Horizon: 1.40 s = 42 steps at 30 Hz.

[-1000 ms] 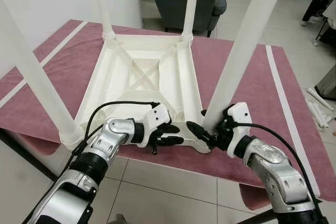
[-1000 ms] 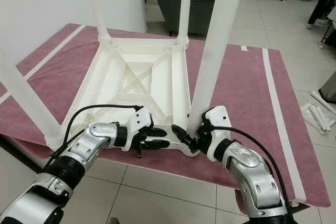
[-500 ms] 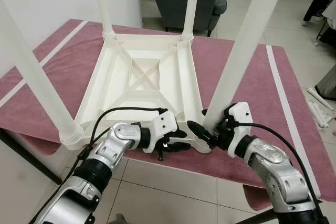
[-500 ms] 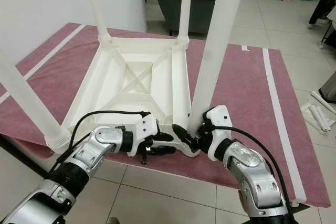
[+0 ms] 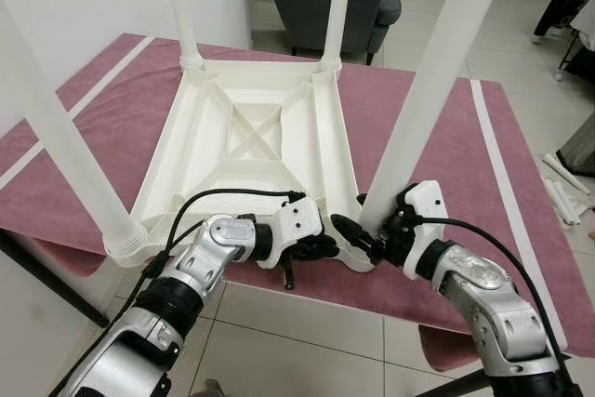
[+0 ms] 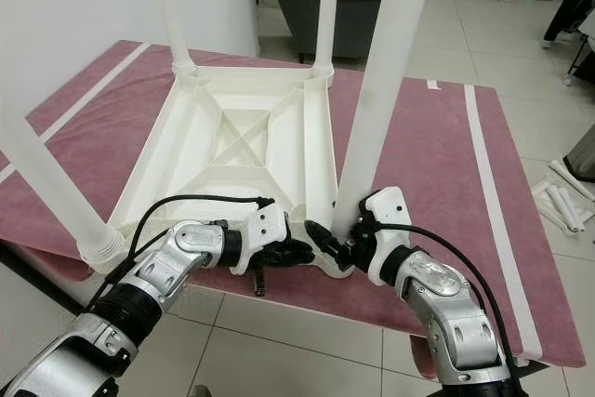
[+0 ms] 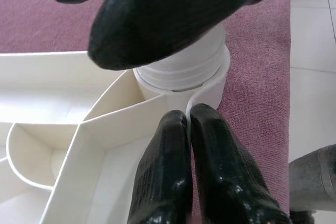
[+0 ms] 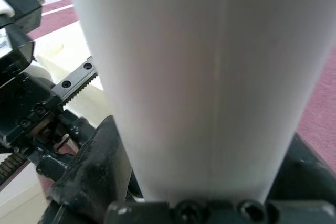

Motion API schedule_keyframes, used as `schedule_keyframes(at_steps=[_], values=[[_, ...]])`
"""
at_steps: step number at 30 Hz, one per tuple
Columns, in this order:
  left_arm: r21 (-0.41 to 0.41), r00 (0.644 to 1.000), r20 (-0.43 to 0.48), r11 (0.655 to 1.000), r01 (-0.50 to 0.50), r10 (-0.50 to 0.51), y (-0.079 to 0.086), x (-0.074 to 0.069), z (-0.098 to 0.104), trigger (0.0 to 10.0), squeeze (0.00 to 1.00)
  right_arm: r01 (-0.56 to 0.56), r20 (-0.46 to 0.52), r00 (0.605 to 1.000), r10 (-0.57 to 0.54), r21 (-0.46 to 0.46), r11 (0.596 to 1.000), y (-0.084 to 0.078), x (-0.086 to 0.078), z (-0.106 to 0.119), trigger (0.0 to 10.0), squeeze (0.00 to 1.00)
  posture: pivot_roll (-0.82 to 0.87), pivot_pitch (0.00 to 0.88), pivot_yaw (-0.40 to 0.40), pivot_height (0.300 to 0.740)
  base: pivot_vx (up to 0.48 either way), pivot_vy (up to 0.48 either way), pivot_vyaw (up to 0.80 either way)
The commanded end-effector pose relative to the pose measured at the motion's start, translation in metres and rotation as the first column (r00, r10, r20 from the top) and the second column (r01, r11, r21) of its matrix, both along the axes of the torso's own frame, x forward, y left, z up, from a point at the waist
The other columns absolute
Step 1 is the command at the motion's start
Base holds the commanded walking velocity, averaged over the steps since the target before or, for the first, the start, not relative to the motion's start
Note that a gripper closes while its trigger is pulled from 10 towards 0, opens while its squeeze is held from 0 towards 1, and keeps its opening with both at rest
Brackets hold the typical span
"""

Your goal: Building children table

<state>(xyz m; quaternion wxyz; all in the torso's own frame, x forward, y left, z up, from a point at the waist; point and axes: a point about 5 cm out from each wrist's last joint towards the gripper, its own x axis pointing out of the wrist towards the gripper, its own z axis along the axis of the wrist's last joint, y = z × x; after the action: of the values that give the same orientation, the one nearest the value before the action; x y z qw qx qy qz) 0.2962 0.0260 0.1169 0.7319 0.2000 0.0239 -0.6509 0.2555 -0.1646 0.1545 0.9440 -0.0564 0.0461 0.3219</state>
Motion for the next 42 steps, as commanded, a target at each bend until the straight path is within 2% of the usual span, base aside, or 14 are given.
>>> schedule_keyframes(at_steps=[1, 13, 14, 16, 17, 26, 28, 29, 31, 32, 35, 38, 41, 42], values=[[0.031, 0.999, -0.042, 0.999, -0.01, 0.011, 0.003, -0.004, -0.012, 0.0, 0.0, -0.008, -0.004, 1.0, 0.008, 0.002, 1.0, 0.003, 0.002, 0.0, 10.0, 0.0, 0.02, 0.0, 0.028, 0.74, 0.0, 0.0, 0.0], [0.089, 0.995, 0.03, 0.992, 0.089, -0.092, 0.006, -0.005, -0.007, 0.0, 0.0, -0.053, -0.004, 0.999, 0.053, -0.068, 0.996, -0.001, 0.01, 0.008, 9.4, 0.0, 0.02, 0.0, 0.025, 0.74, 0.0, 0.0, 0.0], [0.08, 0.995, 0.025, 0.993, 0.089, -0.091, 0.006, -0.004, -0.005, 0.0, 0.0, -0.017, -0.014, 1.0, 0.016, -0.077, 0.997, -0.003, 0.013, 0.006, 4.0, 0.0, 0.02, 0.0, 0.024, 0.74, 0.0, 0.0, 0.0], [0.073, 0.996, 0.02, 0.993, 0.09, -0.092, 0.005, -0.003, -0.004, 0.0, 0.0, 0.013, -0.023, 1.0, -0.015, -0.083, 0.996, -0.005, 0.015, 0.004, 3.3, 0.0, 0.02, 0.0, 0.021, 0.74, 0.0, 0.0, 0.0], [0.062, 0.996, 0.012, 0.994, 0.092, -0.092, 0.005, -0.004, -0.002, 0.0, 0.0, 0.064, -0.037, 0.997, -0.067, -0.079, 0.995, -0.005, 0.017, -0.001, 0.0, 0.0, 0.02, 0.0, 0.02, 0.74, 0.0, 0.0, 0.0], [0.025, 0.993, -0.009, 0.993, 0.114, -0.114, 0.001, -0.006, 0.001, 0.0, 0.0, 0.27, -0.105, 0.957, -0.269, -0.007, 0.963, 0.004, 0.015, -0.02, 0.0, 0.0, 0.02, 0.0, 0.027, 0.74, 0.0, 0.0, 0.0], [0.009, 0.993, -0.016, 0.993, 0.118, -0.118, -0.003, -0.005, 0.004, 0.0, 0.0, 0.45, -0.108, 0.888, -0.447, 0.0, 0.893, 0.006, 0.018, -0.024, 0.0, 0.0, 0.02, 0.0, 0.036, 0.74, 0.0, 0.0, 0.0], [0.009, 0.993, -0.016, 0.993, 0.118, -0.118, -0.003, -0.005, 0.004, 0.0, 0.0, 0.45, -0.108, 0.888, -0.447, 0.0, 0.893, 0.006, 0.018, -0.024, 0.0, 0.0, 0.02, 0.0, 0.036, 0.74, 0.0, 0.0, 0.0], [-0.005, 0.992, -0.024, 0.992, 0.123, -0.123, -0.007, -0.005, 0.006, 0.0, 0.0, 0.671, -0.111, 0.737, -0.667, 0.008, 0.741, 0.004, 0.02, -0.026, 0.0, 0.0, 0.01, 0.0, 0.044, 0.74, 0.0, 0.0, 0.0], [-0.005, 0.992, -0.024, 0.992, 0.123, -0.123, -0.007, -0.005, 0.006, 0.0, 0.0, 0.671, -0.111, 0.737, -0.667, 0.008, 0.741, 0.004, 0.02, -0.026, 0.0, 0.0, 0.01, 0.0, 0.044, 0.74, 0.0, 0.0, 0.0], [-0.02, 0.992, -0.032, 0.992, 0.125, -0.126, -0.012, -0.004, 0.009, 0.0, 0.0, 0.859, -0.114, 0.507, -0.854, -0.006, 0.511, 0.003, 0.017, -0.026, 0.0, 0.0, 0.01, 0.0, 0.056, 0.74, 0.0, 0.0, 0.0], [-0.024, 0.991, -0.034, 0.992, 0.125, -0.126, -0.013, -0.004, 0.01, 0.0, 0.0, 0.886, -0.106, 0.46, -0.882, -0.018, 0.464, 0.008, 0.018, -0.024, 0.0, 0.0, 0.01, 0.0, 0.058, 0.74, 0.0, 0.0, 0.0], [-0.023, 0.992, -0.035, 0.992, 0.124, -0.125, -0.013, -0.004, 0.01, 0.0, 0.0, 0.869, -0.087, 0.492, -0.866, -0.006, 0.495, 0.016, 0.02, -0.02, 0.0, 0.0, 0.01, 0.0, 0.057, 0.74, 0.0, 0.0, 0.0], [-0.022, 0.992, -0.036, 0.992, 0.124, -0.125, -0.012, -0.003, 0.01, 0.0, 0.0, 0.857, -0.07, 0.514, -0.855, -0.001, 0.515, 0.019, 0.022, -0.018, 7.1, 0.0, 0.01, 0.0, 0.055, 0.74, 0.0, 0.0, 0.0]])
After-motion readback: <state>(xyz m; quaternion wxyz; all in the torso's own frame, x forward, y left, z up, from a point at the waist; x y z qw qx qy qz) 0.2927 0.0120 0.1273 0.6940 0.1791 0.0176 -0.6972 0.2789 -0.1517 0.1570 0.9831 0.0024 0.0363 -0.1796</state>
